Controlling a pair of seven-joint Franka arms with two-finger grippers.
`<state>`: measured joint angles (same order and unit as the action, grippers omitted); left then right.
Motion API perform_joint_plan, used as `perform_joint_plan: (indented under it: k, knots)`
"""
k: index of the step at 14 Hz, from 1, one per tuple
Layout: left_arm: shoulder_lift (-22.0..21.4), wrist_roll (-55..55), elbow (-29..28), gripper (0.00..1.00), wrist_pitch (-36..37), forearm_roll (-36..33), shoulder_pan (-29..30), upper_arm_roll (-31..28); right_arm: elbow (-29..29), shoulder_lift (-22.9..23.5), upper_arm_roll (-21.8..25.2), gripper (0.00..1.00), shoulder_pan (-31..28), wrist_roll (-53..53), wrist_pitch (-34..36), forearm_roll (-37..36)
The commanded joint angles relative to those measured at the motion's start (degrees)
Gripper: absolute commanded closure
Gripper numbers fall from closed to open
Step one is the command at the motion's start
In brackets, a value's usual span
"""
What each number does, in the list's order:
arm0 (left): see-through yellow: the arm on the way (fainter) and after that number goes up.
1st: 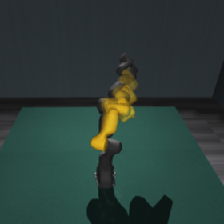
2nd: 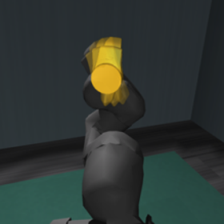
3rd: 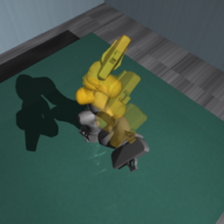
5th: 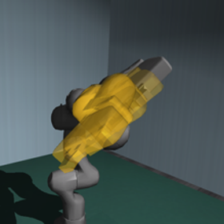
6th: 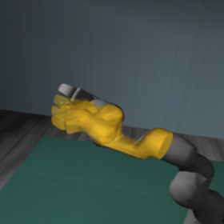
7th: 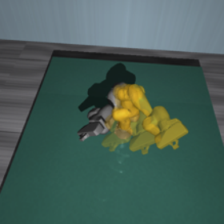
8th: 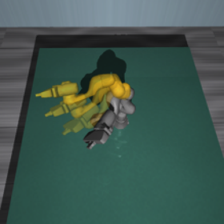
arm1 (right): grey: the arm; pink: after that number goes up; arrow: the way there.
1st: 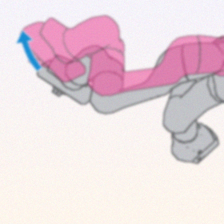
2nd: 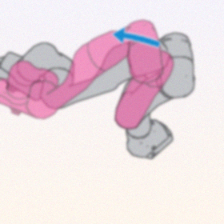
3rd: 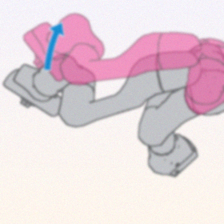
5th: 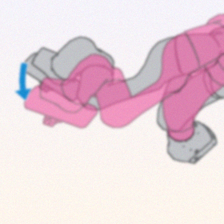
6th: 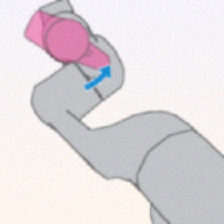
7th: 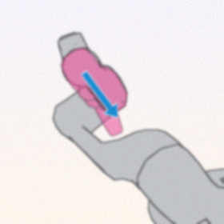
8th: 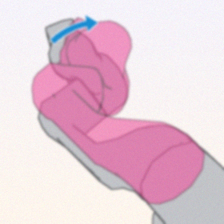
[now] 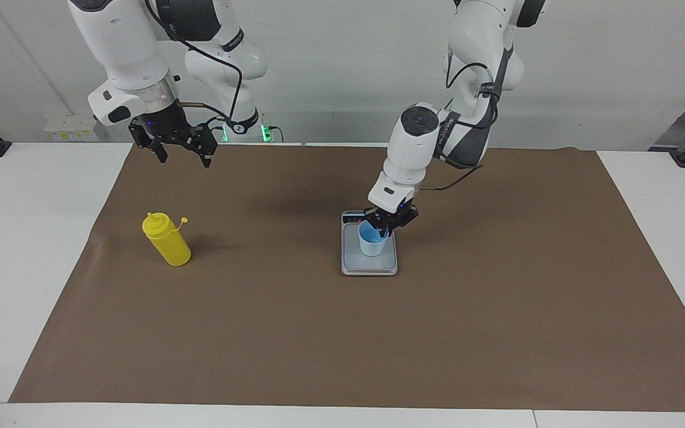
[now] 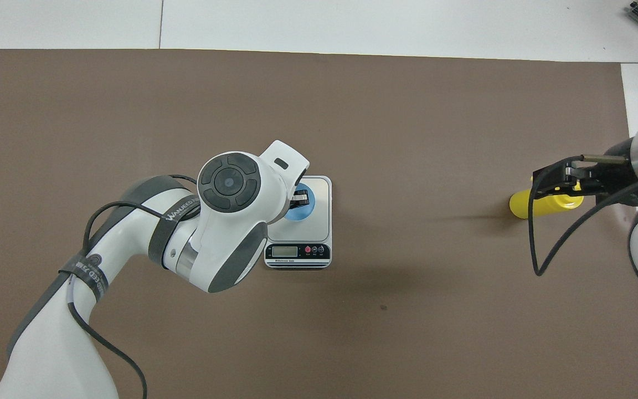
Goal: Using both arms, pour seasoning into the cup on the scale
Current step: 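Carry the blue cup with the left gripper onto the scale, then release the cup and withdraw the left gripper to rest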
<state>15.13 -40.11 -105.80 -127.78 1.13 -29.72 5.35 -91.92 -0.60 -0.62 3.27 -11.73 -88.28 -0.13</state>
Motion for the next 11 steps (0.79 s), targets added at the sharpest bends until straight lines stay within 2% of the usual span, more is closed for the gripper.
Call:
perform_joint_plan:
  k: [1, 6, 11]
  knots:
    - [-0.3, -0.8, -0.5, 0.0, -0.5, -1.2, -0.2, -0.5, -1.7, -1.4, -0.1, 0.0, -0.5, 1.4, -0.7, -0.4]
    - [-6.2, 3.2, 2.3, 0.0, 9.0, -1.4, 4.5, -1.0, -1.7, -1.4, -0.1, 0.0, -0.5, 1.4, -0.7, -0.4]
    - [-14.7, 20.2, 1.6, 0.0, 19.8, -1.0, 13.7, -0.9, -1.7, -1.4, -0.1, 0.0, -0.5, 1.4, -0.7, -0.4]
